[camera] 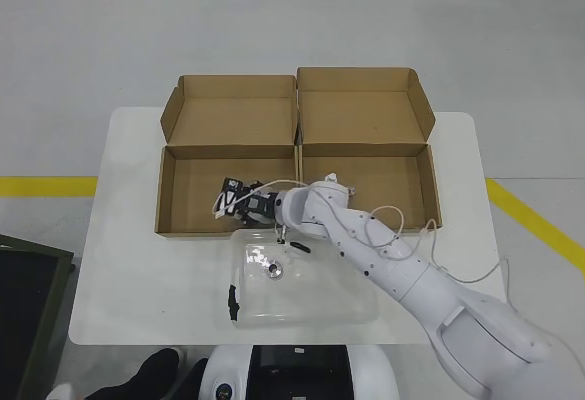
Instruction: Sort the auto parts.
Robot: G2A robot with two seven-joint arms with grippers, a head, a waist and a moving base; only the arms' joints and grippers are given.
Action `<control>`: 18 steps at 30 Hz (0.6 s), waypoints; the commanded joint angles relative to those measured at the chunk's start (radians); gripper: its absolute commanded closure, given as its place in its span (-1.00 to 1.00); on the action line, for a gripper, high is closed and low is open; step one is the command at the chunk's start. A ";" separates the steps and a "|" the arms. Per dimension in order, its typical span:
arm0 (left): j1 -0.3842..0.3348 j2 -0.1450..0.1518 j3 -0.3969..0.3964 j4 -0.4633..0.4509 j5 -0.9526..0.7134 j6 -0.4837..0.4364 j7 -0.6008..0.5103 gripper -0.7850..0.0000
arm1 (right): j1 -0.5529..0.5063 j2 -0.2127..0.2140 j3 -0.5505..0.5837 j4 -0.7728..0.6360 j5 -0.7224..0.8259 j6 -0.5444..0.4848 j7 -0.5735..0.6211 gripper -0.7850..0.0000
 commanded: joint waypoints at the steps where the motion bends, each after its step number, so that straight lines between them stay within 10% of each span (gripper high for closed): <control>1: 0.000 0.000 0.000 0.000 0.000 0.000 0.000 -1.00 | -0.001 0.002 0.011 -0.012 -0.005 -0.006 0.001 -0.44; 4: 0.000 0.000 0.000 0.000 0.000 0.000 0.000 -1.00 | -0.005 0.008 0.037 -0.043 -0.010 -0.007 -0.005 -1.00; 18: 0.000 0.000 0.000 0.000 0.000 0.000 0.000 -1.00 | -0.130 0.067 0.170 -0.362 -0.068 -0.063 0.058 -1.00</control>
